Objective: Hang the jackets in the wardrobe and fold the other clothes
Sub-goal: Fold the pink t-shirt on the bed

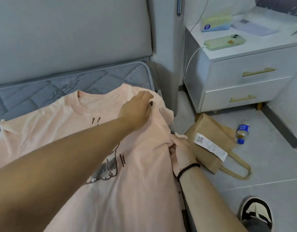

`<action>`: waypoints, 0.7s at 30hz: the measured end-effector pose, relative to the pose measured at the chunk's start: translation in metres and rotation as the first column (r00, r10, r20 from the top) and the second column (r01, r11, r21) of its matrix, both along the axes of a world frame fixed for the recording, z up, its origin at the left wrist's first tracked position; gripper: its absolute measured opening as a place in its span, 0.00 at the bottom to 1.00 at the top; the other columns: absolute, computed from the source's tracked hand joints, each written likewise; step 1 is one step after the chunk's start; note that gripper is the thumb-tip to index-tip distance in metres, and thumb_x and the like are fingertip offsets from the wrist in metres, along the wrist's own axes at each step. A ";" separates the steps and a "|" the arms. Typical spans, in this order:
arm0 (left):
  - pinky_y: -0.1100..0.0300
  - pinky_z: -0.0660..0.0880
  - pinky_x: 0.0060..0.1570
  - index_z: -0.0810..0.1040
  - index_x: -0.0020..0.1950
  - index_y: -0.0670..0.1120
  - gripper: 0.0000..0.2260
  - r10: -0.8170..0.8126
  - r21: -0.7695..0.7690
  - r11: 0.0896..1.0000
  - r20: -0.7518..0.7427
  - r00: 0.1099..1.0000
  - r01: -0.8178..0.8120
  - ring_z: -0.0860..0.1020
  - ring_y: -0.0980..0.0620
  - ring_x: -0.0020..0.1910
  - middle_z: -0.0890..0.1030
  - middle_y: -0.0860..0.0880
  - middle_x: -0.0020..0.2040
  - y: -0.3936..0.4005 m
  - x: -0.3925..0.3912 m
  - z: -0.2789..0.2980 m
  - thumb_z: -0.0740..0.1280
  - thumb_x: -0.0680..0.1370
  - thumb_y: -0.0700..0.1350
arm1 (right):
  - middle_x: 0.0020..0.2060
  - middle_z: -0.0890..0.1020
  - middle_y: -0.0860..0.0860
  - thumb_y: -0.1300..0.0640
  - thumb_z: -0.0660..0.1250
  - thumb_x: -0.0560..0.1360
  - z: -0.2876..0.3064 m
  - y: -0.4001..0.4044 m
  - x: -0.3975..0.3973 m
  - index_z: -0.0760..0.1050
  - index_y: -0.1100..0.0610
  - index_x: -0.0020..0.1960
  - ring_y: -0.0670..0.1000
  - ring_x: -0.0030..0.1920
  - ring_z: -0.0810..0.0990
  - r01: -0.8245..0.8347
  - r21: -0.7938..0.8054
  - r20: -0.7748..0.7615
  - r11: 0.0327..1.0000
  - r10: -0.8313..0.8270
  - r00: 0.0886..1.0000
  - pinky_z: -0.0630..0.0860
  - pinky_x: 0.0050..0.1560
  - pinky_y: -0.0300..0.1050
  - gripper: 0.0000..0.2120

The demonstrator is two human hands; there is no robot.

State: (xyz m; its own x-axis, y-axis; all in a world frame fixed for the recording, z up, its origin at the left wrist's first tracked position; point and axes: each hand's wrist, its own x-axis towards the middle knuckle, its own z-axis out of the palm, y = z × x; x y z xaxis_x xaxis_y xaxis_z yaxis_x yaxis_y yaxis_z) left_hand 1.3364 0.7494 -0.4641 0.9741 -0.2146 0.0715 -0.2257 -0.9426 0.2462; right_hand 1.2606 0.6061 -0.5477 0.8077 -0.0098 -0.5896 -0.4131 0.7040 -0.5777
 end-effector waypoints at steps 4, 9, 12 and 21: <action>0.49 0.69 0.64 0.69 0.71 0.44 0.17 0.040 0.251 0.968 -0.182 0.982 0.007 0.70 0.42 0.67 0.69 0.44 0.71 -0.042 0.089 0.000 0.59 0.82 0.44 | 0.35 0.84 0.51 0.65 0.67 0.74 -0.007 0.000 0.000 0.82 0.58 0.48 0.49 0.36 0.82 0.011 -0.186 -0.095 0.983 -0.030 0.995 0.80 0.38 0.42 0.06; 0.53 0.77 0.53 0.81 0.60 0.46 0.13 0.033 0.624 0.750 -0.367 0.930 0.220 0.79 0.43 0.55 0.82 0.46 0.57 -0.069 0.118 -0.009 0.66 0.78 0.45 | 0.31 0.81 0.48 0.64 0.68 0.73 -0.011 -0.002 0.003 0.83 0.54 0.43 0.45 0.29 0.77 0.041 -0.203 -0.121 0.978 -0.067 0.990 0.73 0.30 0.36 0.07; 0.53 0.77 0.49 0.83 0.54 0.44 0.12 -0.002 0.471 0.876 -0.208 0.978 0.102 0.79 0.43 0.50 0.83 0.43 0.54 -0.063 0.130 0.003 0.64 0.75 0.36 | 0.24 0.75 0.44 0.63 0.69 0.73 -0.013 -0.004 0.003 0.77 0.50 0.28 0.44 0.26 0.72 0.008 -0.251 -0.077 0.968 -0.029 0.997 0.71 0.32 0.34 0.16; 0.63 0.66 0.24 0.79 0.49 0.37 0.15 0.206 -0.019 0.970 -0.457 0.865 -0.241 0.70 0.49 0.25 0.79 0.44 0.29 -0.038 0.118 0.016 0.54 0.74 0.29 | 0.33 0.84 0.51 0.66 0.68 0.72 -0.015 -0.011 0.001 0.84 0.54 0.35 0.51 0.36 0.81 -0.066 -0.123 -0.086 0.990 0.056 0.995 0.77 0.41 0.44 0.11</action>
